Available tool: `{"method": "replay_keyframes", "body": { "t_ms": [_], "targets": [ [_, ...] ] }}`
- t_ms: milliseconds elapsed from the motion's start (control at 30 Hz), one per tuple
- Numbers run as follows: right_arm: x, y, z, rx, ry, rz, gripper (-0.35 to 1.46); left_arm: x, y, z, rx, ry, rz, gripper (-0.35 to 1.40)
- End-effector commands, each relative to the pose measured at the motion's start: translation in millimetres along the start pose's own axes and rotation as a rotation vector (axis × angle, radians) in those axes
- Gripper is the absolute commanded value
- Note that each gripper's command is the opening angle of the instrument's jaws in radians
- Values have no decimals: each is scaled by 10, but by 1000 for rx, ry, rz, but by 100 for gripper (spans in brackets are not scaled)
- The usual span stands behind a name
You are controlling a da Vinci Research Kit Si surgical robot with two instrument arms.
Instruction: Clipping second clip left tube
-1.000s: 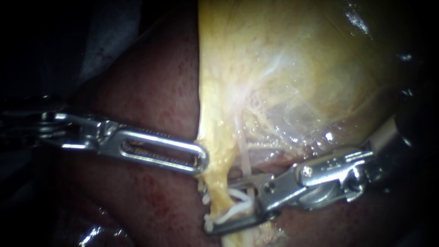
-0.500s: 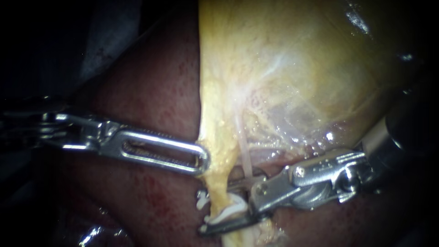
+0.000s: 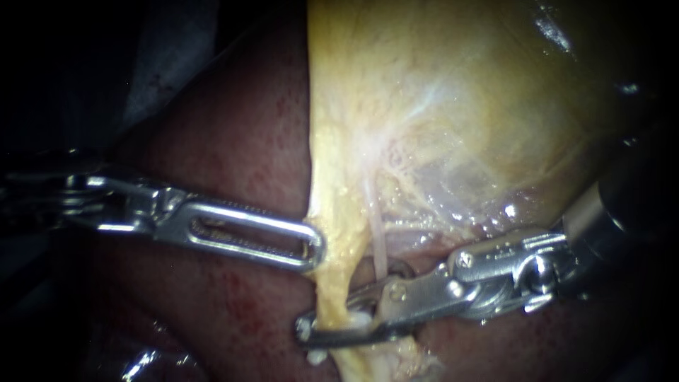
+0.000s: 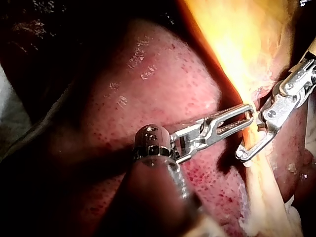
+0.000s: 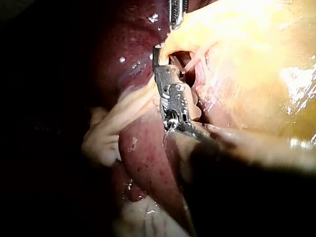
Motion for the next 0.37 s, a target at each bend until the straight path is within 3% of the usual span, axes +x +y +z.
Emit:
{"method": "replay_keyframes", "body": {
  "t_ms": [33,367],
  "targets": [
    [0,0,0,1,0,1,-35,0,0,0,1,1,0,-35],
    [-1,0,-1,1,0,0,-35,0,1,2,2,3,0,-35]
  ]
}}
